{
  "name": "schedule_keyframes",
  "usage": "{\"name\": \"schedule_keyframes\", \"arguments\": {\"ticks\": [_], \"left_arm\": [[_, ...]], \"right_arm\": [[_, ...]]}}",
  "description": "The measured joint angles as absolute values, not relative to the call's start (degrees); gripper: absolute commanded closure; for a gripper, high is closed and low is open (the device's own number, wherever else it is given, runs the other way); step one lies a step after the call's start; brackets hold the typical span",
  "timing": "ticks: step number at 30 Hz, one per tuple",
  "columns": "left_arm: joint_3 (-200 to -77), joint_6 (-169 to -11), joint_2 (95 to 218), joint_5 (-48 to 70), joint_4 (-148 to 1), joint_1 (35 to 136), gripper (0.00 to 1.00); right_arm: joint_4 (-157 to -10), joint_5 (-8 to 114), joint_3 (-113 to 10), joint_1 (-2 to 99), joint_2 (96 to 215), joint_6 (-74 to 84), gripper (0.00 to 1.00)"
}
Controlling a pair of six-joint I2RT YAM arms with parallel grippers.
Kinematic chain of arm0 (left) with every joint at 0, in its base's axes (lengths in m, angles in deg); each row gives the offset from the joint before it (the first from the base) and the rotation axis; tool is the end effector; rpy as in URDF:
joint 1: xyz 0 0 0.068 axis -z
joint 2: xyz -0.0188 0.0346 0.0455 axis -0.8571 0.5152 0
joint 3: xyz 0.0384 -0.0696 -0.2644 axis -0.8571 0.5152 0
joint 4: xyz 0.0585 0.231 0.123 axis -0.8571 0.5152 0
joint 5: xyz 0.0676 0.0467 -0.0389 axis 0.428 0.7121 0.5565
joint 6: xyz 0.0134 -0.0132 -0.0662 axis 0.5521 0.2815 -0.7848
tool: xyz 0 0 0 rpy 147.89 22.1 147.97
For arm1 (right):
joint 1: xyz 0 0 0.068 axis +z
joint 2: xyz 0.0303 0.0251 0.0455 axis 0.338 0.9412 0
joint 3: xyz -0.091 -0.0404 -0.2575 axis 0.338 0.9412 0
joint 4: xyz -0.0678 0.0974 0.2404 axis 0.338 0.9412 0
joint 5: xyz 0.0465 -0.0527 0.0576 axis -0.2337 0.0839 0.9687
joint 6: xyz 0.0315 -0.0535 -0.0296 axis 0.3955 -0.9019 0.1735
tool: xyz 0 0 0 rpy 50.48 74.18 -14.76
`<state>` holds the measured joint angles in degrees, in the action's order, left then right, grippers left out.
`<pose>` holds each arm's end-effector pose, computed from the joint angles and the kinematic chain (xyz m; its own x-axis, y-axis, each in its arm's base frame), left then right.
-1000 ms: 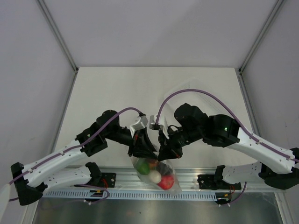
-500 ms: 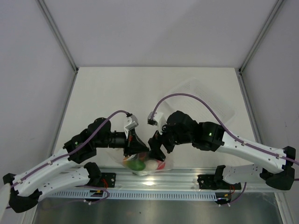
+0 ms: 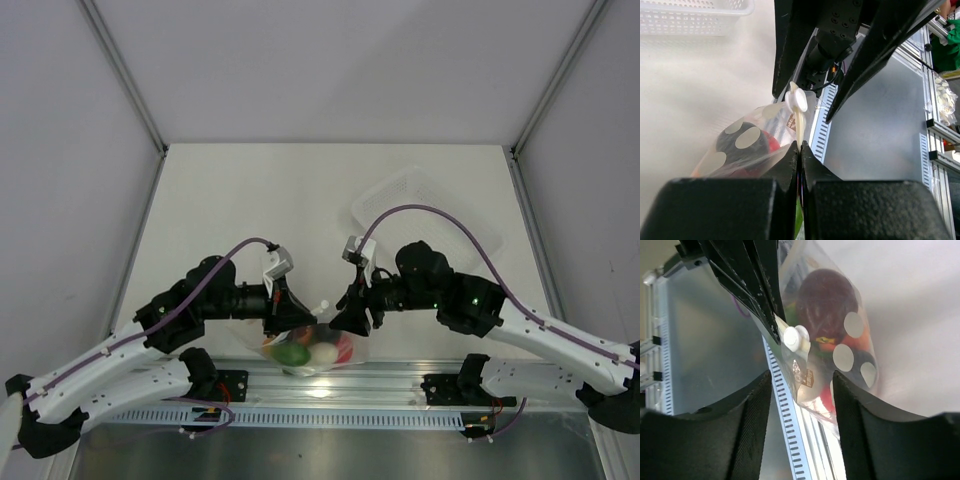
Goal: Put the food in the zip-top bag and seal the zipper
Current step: Zip the zipper food storage bag at the center of the board.
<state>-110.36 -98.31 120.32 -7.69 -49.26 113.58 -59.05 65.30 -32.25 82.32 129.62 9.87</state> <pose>0.0817 -0.1580 0.3272 -0.4864 0.1678 -0.8575 0.8645 0.2347 -0.4444 0.0911 0.2161 0.3470 -0.3831 -0.3196 -0.8667 -0.9185 0.2316 0.3206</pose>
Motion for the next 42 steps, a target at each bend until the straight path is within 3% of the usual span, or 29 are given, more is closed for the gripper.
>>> {"name": "schedule_keyframes", "arguments": {"ticks": [11,13,14,16,19,22,23,26,29,36,42], "left_arm": [[-109.5,-99.3,119.2,-7.6,-49.7,113.6,0.99],[-109.3,-99.3,119.2,-7.8,-50.0,113.6,0.99],[-109.3,-99.3,119.2,-7.9,-50.0,113.6,0.99],[-109.3,-99.3,119.2,-8.0,-50.0,113.6,0.99],[-109.2,-99.5,119.1,-8.0,-50.1,113.6,0.99],[-108.6,-100.0,118.5,-7.7,-50.2,113.6,0.69],[-108.5,-100.3,118.2,-7.3,-50.2,113.6,0.50],[-108.4,-101.4,117.1,-5.3,-50.4,113.6,0.26],[-108.4,-102.6,115.4,-2.9,-50.5,113.6,0.19],[-108.5,-103.8,113.4,-0.5,-53.5,113.6,0.23],[-108.5,-105.0,117.2,-1.7,-56.0,113.6,0.35]], "right_arm": [[-66.3,76.5,-31.0,77.3,131.9,12.4,0.53],[-67.1,77.8,-31.0,77.0,132.5,12.6,0.64],[-67.5,78.4,-31.0,76.9,132.8,12.8,0.80],[-68.3,79.8,-31.0,76.9,133.4,13.0,1.00],[-68.7,81.0,-30.8,76.9,134.2,13.5,1.00],[-69.1,81.0,-30.3,76.8,134.3,13.7,1.00],[-69.2,80.8,-30.1,76.8,134.3,13.8,1.00],[-69.1,80.0,-29.6,76.9,134.1,14.0,1.00],[-69.0,78.6,-29.3,77.1,133.8,13.9,1.00],[-68.6,76.2,-29.3,78.8,133.7,13.9,1.00],[-68.6,75.9,-29.2,79.9,132.8,13.4,1.00]]}}
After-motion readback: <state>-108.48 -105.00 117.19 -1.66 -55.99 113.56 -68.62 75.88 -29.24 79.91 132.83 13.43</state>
